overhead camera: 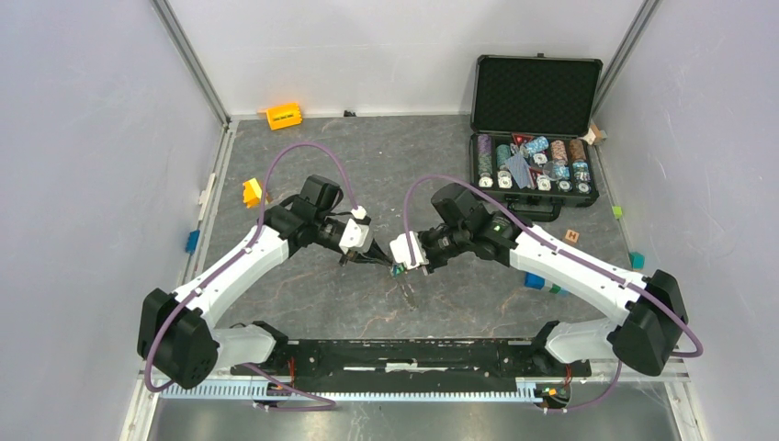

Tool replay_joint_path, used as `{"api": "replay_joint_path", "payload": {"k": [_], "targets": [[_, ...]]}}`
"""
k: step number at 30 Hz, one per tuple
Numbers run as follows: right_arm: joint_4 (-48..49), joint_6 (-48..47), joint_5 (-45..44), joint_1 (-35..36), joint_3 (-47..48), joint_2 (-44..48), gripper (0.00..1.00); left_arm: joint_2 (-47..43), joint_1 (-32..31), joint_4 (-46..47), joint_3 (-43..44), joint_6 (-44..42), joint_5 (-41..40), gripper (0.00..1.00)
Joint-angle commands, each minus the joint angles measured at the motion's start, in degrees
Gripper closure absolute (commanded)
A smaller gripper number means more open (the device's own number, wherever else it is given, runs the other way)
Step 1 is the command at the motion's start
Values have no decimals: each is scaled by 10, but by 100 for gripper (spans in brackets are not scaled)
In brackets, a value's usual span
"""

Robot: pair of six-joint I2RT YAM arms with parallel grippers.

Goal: Put the keys on the keyring

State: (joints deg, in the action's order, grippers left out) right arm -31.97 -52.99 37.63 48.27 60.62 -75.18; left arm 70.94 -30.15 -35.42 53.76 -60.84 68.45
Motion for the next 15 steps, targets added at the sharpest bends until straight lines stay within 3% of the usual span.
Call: {"api": "replay_joint_path", "payload": {"k": [1,15], "targets": [[7,-6,29,3,28,-6,100,0,-3,-5,21,-33,25,98],[2,-6,46,4,35,-15,100,1,-6,-27,19,-72,28,98]]}}
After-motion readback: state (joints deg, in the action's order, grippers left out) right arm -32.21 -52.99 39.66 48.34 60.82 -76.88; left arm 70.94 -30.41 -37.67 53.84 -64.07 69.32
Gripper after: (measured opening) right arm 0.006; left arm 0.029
